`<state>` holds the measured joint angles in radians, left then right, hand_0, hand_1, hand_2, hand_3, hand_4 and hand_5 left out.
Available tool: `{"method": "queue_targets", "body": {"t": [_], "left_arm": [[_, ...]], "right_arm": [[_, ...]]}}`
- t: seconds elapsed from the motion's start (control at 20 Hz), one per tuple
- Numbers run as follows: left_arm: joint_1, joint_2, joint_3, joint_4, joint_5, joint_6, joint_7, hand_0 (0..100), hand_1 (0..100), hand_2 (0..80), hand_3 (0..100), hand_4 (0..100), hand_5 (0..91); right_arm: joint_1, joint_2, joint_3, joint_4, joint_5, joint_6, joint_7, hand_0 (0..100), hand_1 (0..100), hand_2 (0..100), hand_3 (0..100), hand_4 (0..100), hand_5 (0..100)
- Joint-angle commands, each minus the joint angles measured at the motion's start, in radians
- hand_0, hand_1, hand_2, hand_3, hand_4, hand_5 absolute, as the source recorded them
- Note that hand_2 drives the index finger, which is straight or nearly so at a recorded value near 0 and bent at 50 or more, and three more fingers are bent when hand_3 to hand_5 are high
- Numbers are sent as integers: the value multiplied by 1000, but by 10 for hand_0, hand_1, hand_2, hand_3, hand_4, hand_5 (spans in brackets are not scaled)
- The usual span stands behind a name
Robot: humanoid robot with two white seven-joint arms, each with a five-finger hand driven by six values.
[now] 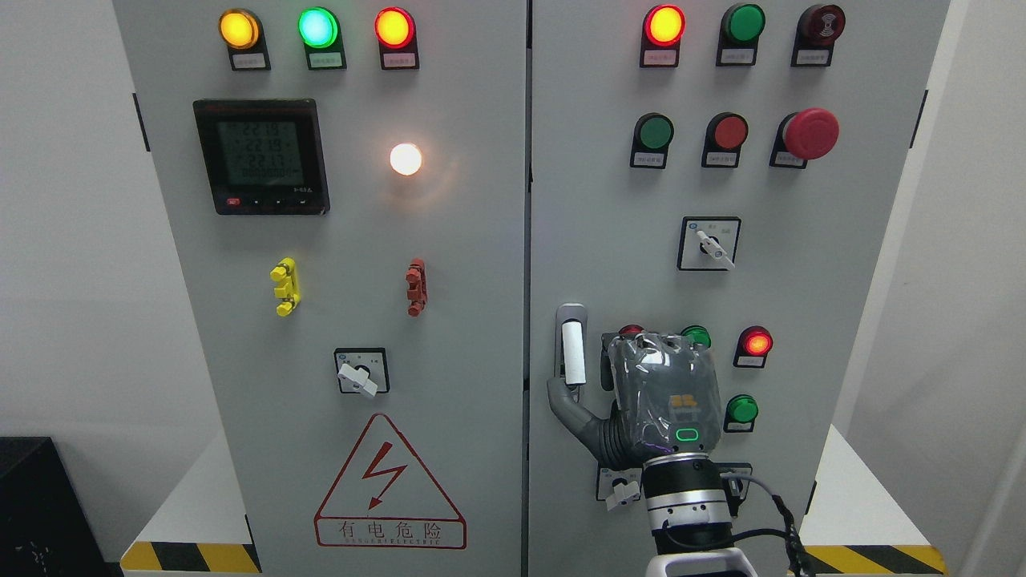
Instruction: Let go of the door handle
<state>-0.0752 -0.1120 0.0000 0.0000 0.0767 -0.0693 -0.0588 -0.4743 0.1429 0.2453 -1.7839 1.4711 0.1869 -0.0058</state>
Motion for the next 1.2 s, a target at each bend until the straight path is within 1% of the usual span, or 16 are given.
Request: {"method": "queue_targets", "body": {"t": [0.0, 0.35, 0.95, 1.15], "left_arm": [[0, 0, -21, -20, 0, 0, 0, 0, 0, 22, 92, 12, 0], [0, 0, -21, -20, 0, 0, 0, 0, 0, 22, 90, 12, 0], [0, 0, -21, -20, 0, 0, 0, 0, 0, 24, 89, 12, 0], [0, 0, -21, -20, 0, 0, 0, 0, 0, 24, 89, 12, 0]], "right_arm": [[0, 1, -6, 0, 0, 2, 0, 275, 423, 826, 1000, 992, 919], [8, 0, -8, -12, 0, 2, -2, 318, 433, 826, 1000, 993, 919], [20, 0, -23, -29, 3, 0, -2, 336, 479, 829, 1000, 994, 920], [20, 0, -24, -37, 6, 14, -2, 335, 487, 829, 1000, 995, 921]]}}
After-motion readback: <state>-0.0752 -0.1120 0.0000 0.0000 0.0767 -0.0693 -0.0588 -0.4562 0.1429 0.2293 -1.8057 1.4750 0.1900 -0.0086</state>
